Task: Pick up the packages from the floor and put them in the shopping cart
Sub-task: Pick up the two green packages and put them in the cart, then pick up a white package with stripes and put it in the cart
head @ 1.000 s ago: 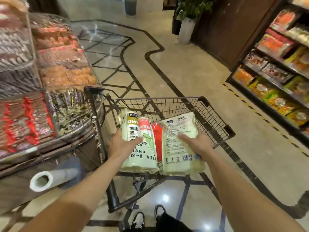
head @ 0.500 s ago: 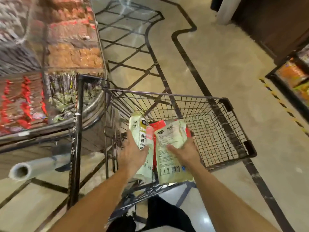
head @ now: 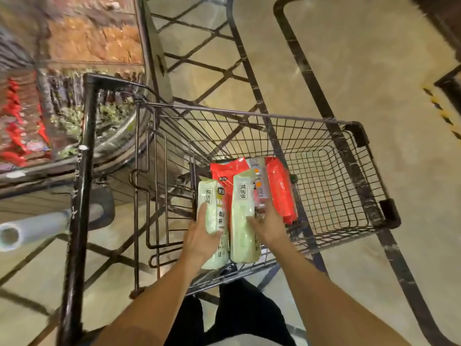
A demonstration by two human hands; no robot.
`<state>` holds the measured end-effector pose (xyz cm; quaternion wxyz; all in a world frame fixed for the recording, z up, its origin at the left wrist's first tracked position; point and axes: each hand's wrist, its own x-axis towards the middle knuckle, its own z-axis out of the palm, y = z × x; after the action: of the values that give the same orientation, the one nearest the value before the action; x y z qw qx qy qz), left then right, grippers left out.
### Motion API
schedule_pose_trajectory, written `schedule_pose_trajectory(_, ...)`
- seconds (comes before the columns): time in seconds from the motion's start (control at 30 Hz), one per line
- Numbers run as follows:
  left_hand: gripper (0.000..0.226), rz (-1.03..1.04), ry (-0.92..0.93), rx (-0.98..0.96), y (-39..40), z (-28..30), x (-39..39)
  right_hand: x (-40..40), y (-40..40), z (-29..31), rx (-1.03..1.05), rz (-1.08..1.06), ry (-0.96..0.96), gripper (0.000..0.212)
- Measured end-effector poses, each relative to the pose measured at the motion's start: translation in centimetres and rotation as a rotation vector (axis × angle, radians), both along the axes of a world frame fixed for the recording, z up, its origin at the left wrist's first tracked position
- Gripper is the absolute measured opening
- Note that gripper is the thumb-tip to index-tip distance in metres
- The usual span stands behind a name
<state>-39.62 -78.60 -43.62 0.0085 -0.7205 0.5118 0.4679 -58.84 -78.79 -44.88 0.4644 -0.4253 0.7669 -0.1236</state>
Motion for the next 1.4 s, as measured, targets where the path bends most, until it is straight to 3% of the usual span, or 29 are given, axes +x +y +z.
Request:
schedule_pose_trajectory(0.17,0.077,-0.096,-0.009,-0.045,0.2,2.1,1.2,-0.2,-1.2,2.2,-0.093,0.154,0.053,0.072)
schedule_pose_trajectory(0.4,0.073,-0.156,-0.023,-0.442,0.3,11.4,5.2,4.4,-6.0,9.5,-0.339,0.448,0.254,0.072)
schedule_pose_trajectory(0.53,0.07,-0.085,-0.116,-0.736,0.2,17.7,12.7,11.4,-8.8,15.0,-0.523,0.636,0.336,0.069)
schedule_pose_trajectory(0.77,0.077,0.152,-0.516,-0.898,7.3,27.5,32.3,30.5,-8.9,26.8,-0.955,0.935,0.349,0.069)
schedule_pose_trajectory(0.9,0.079,0.349,-0.724,-0.933,16.0,30.9,43.5,42.6,-4.3,32.1,-1.142,1.049,0.259,0.067)
schedule_pose_trajectory(1.03,0.077,0.503,-0.898,-0.851,26.7,33.5,52.9,54.6,1.8,34.8,-1.238,1.219,0.172,0.074)
schedule_pose_trajectory(1.13,0.073,0.637,-1.005,-0.772,34.7,34.0,58.8,62.4,7.1,36.0,-1.236,1.32,0.13,0.084)
schedule_pose_trajectory(1.3,0.07,0.791,-1.178,-0.585,45.4,34.2,66.6,72.5,13.8,36.6,-1.237,1.503,0.14,0.073)
schedule_pose_trajectory(1.4,0.072,0.851,-1.246,-0.512,49.4,34.1,70.1,78.2,16.1,36.4,-1.243,1.589,0.171,0.083)
